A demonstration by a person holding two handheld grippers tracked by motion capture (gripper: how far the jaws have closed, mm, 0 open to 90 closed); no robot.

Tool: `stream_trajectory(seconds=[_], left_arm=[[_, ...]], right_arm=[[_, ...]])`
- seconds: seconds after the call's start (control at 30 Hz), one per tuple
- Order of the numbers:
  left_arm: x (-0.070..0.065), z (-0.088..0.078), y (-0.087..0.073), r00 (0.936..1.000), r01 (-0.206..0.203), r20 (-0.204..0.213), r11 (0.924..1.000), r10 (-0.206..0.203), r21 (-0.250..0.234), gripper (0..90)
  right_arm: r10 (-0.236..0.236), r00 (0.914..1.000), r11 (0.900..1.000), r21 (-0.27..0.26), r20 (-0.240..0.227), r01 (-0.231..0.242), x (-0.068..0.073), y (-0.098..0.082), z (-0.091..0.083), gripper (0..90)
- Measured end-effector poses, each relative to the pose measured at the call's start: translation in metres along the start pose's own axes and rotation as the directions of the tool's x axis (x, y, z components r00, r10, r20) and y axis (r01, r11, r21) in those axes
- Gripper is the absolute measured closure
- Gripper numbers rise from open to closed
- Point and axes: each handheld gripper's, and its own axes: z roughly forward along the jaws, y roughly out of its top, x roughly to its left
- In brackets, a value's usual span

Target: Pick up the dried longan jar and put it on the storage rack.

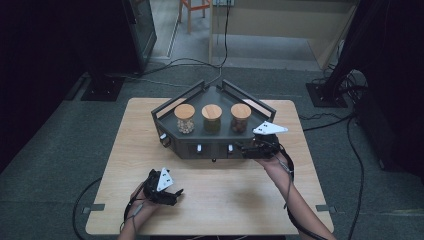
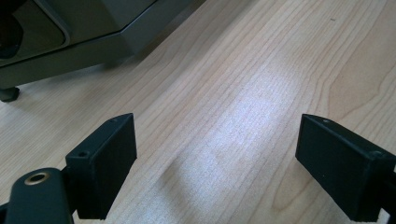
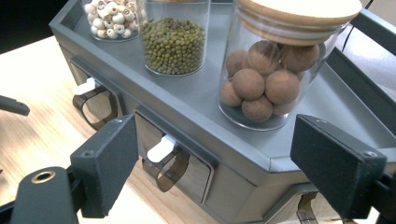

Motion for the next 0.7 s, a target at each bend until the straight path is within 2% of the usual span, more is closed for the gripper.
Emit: stream_trajectory(seconds=[0.17,0.33,0.47,0.7], left_arm=[[0.0,0.0,0.0,1.0,0.002,-0.002,1.0,-0.002,0.0,12.4],[0.0,0.001,0.0,1.0,0.004,-0.001,1.0,-0.004,0.001,12.4],[0.004,-0.002,-0.004,0.999,0.038,0.024,0.9987,-0.037,-0.035,12.4],[0.005,-0.003,-0.005,0.9988,0.044,0.021,0.9986,-0.043,-0.03,12.4]], right_arm=[[-0.047,0.9989,0.999,-0.018,-0.007,0.047,0.003,-0.008,-0.004,15.2],[-0.041,0.9989,0.999,-0.026,-0.021,0.04,0.003,-0.014,-0.006,15.1],[-0.044,0.9988,0.999,-0.028,-0.021,0.044,0.005,-0.018,-0.008,15.1],[-0.069,0.9974,0.997,-0.024,-0.022,0.068,0.01,-0.027,-0.009,15.1]])
